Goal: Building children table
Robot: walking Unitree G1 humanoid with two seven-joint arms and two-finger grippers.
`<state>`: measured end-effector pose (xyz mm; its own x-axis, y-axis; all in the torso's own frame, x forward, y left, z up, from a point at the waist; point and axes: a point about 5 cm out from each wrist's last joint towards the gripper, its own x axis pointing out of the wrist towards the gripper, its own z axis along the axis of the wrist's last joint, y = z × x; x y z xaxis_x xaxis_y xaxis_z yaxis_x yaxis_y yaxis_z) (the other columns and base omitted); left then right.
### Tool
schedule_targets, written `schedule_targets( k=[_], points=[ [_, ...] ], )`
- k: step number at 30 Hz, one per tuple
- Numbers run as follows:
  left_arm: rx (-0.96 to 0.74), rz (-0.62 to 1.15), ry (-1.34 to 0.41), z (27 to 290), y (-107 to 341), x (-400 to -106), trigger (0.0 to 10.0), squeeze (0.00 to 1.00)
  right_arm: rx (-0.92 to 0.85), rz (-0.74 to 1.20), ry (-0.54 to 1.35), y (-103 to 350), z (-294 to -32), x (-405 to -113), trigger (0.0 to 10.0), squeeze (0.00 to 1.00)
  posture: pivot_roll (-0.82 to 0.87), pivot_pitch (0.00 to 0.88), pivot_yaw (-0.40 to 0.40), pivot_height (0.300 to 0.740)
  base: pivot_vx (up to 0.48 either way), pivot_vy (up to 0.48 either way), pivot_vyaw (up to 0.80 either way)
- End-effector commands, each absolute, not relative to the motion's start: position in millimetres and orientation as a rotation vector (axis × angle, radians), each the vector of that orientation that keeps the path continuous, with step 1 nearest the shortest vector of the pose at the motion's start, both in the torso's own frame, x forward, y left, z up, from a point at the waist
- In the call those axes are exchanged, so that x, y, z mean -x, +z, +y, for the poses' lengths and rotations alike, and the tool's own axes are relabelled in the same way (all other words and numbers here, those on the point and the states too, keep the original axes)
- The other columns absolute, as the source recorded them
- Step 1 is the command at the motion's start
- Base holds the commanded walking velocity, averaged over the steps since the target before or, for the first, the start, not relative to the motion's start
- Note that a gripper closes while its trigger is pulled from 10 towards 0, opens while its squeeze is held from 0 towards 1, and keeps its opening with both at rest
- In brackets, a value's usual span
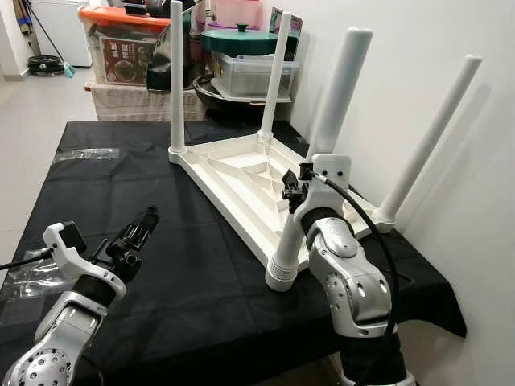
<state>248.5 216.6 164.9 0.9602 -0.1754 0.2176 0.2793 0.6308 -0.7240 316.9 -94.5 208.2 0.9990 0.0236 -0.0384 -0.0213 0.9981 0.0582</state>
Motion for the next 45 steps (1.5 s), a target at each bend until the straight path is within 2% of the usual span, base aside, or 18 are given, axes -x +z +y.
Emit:
schedule_targets(
  k=[1, 4, 5, 18, 26, 30, 32, 36, 44, 45],
  points=[
    [0.86, -0.124, -0.273, 213, 163, -251, 10.0, 0.0, 0.009, 0.302, -0.078, 155, -120, -314, 10.0, 0.0, 0.03, 0.0, -0.094, 0.74, 0.0, 0.0, 0.0],
    [0.859, -0.123, -0.272, 214, 163, -251, 10.0, 0.0, -0.005, 0.296, -0.076, 156, -120, -313, 10.0, 0.0, 0.03, 0.0, -0.094, 0.74, 0.0, 0.0, 0.0],
    [0.859, -0.122, -0.272, 214, 163, -251, 10.0, 0.0, -0.016, 0.288, -0.077, 157, -121, -313, 10.0, 1.0, 0.03, 0.0, -0.094, 0.74, 0.0, 0.0, 0.0],
    [0.855, -0.122, -0.275, 215, 163, -251, 10.0, 0.0, -0.083, 0.2, -0.042, 174, -118, -314, 10.0, 1.0, 0.03, 0.0, -0.089, 0.74, 0.0, 0.0, 0.0],
    [0.854, -0.124, -0.276, 214, 164, -252, 10.0, 0.0, -0.133, 0.234, -0.048, 172, -121, -319, 10.0, 1.0, 0.03, 0.0, -0.088, 0.74, 0.0, 0.0, 0.0],
    [0.853, -0.122, -0.272, 215, 164, -251, 10.0, 0.0, -0.198, 0.241, -0.056, 173, -126, -326, 10.0, 1.0, 0.04, 0.0, -0.089, 0.74, 0.0, 0.0, 0.0],
    [0.853, -0.122, -0.272, 215, 164, -252, 10.0, 0.0, -0.305, 0.29, 0.009, 173, -123, -336, 10.0, 1.0, 0.04, 0.0, -0.087, 0.74, 0.0, 0.0, 0.0],
    [0.854, -0.122, -0.273, 215, 164, -252, 10.0, 0.0, -0.396, 0.34, 0.049, 172, -120, -342, 10.0, 1.0, 0.04, 0.0, -0.086, 0.74, 0.0, 0.0, 0.0],
    [0.848, -0.125, -0.268, 216, 164, -251, 10.0, 0.0, -0.479, 0.418, -0.007, 161, -128, -354, 10.0, 1.0, 0.05, 0.0, -0.092, 0.74, 0.0, 0.0, 0.0],
    [0.848, -0.124, -0.265, 216, 164, -250, 10.0, 0.0, -0.439, 0.369, -0.034, 166, -133, -357, 10.0, 0.13, 0.05, 0.0, -0.09, 0.74, 0.0, 0.0, 0.0]
  ],
)
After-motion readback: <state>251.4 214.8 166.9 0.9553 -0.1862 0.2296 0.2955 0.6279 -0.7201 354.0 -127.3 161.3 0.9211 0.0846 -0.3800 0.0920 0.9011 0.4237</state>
